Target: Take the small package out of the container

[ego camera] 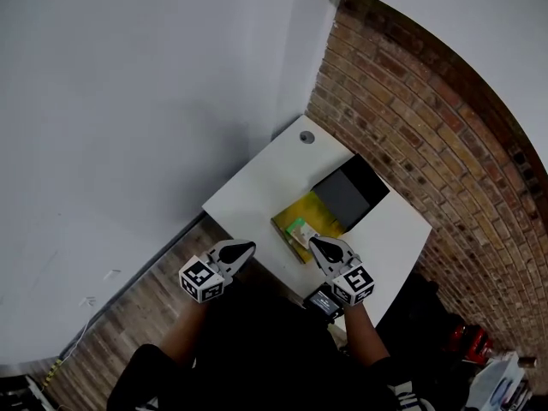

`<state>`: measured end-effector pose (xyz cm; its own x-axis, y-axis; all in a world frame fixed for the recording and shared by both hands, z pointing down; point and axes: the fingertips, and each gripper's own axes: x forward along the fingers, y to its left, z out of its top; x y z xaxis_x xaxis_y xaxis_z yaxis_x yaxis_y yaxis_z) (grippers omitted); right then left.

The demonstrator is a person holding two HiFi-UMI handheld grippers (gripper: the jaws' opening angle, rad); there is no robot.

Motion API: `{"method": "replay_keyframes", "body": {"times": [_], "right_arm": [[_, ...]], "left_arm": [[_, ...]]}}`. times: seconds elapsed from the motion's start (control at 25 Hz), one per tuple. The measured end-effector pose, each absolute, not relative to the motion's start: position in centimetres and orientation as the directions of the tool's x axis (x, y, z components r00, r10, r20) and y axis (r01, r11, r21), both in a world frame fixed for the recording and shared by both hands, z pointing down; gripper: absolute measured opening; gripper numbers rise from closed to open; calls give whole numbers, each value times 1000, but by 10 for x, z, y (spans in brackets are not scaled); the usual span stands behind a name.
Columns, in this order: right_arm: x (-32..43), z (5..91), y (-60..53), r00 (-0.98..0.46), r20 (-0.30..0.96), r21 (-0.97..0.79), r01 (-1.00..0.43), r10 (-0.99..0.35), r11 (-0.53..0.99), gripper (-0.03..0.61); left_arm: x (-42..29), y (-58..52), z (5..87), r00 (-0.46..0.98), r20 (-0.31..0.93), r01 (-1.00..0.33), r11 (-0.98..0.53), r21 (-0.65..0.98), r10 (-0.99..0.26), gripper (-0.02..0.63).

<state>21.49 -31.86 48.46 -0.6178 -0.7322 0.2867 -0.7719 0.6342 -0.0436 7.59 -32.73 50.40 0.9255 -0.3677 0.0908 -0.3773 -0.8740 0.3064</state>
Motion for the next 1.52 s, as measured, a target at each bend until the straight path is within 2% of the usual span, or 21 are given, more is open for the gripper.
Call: {"method": "replay_keyframes", "body": {"times": [0.28, 0.36, 0.52, 0.84, 1.08, 1.52], "right_arm": [[235, 492, -350, -577, 293, -11, -799, -762, 601, 13], [239, 496, -359, -572, 318, 6, -797, -757, 604, 63], [241, 513, -366, -572, 374, 10, -785, -730, 619, 95], [236, 571, -378, -557, 563, 18, -730, -610, 683, 212], [230, 612, -377, -517, 670, 45, -688, -533, 724, 255], [228, 647, -388, -468, 741, 63, -665, -481, 744, 307]], "left_arm": [[76, -346, 517, 922, 104, -386, -857, 341, -373, 15], [81, -351, 515, 926, 99, -375, -865, 333, -363, 15], [85, -346, 515, 930, 97, -366, -869, 332, -355, 15], [79, -335, 523, 927, 109, -375, -867, 327, -360, 15], [65, -325, 532, 915, 125, -403, -848, 344, -385, 15], [51, -323, 539, 901, 142, -433, -833, 344, -410, 15]]}}
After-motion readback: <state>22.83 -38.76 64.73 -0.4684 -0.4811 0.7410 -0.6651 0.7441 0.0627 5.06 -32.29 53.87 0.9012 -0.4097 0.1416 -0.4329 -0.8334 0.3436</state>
